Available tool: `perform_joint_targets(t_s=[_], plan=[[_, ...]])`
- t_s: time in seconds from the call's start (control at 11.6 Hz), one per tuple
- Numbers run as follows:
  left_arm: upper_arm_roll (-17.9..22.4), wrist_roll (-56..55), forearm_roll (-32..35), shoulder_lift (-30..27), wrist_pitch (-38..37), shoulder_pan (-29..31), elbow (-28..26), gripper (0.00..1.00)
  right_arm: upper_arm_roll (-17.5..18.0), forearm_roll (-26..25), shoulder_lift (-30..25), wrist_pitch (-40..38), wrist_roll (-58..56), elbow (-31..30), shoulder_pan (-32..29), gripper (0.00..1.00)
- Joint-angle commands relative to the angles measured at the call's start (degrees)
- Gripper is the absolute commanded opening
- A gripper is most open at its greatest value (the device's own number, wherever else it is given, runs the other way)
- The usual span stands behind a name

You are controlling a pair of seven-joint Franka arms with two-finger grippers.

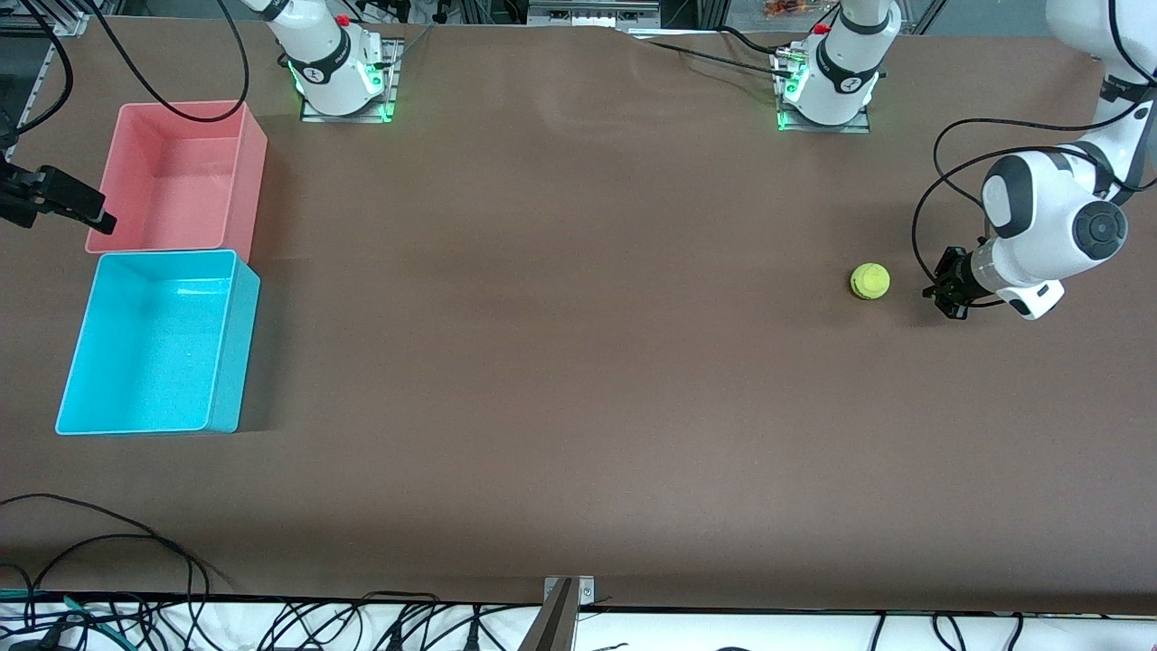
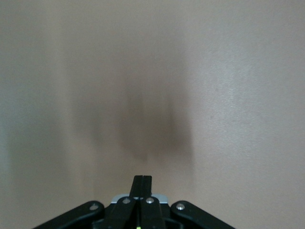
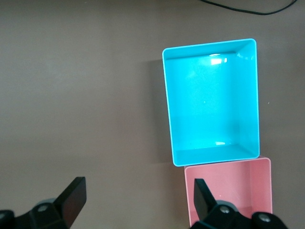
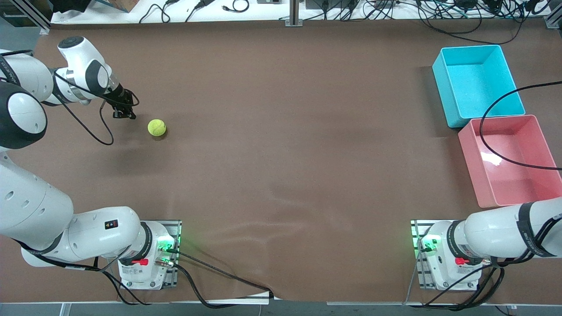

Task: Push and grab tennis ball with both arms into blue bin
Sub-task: 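Push the tennis ball with the left gripper toward the bins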

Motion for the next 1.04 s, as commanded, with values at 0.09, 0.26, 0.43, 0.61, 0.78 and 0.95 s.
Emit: perform_joint_targets(t_s=[0.09,0.26,0.43,0.61,0.78,0.95], plan=[[-1.1,-5.5,1.9,0.5,4.3,-0.2,-3.0,0.00,0.1,0.6,0.4,-0.3,0.3,1.1,-0.1,1.00],[-1.2,-6.2,1.9,0.5,4.4,-0.2,-3.8,0.00,0.1,0.6,0.4,-0.3,0.3,1.1,-0.1,1.00],[-1.2,-6.1,2.1,0.2,4.7,0.0,-4.9,0.00,0.1,0.7,0.4,-0.3,0.3,1.1,-0.1,1.00],[-1.2,-6.1,2.1,0.2,4.7,0.1,-5.3,0.00,0.1,0.6,0.4,-0.3,0.3,1.1,-0.1,1.00],[-1.3,-6.3,2.1,0.3,4.8,-0.3,-5.6,0.00,0.1,0.6,0.4,-0.3,0.3,1.1,-0.1,1.00],[-3.8,-7.0,1.9,0.9,4.9,-0.8,-5.6,0.00,0.1,0.7,0.4,-0.3,0.3,1.1,-0.1,1.00]])
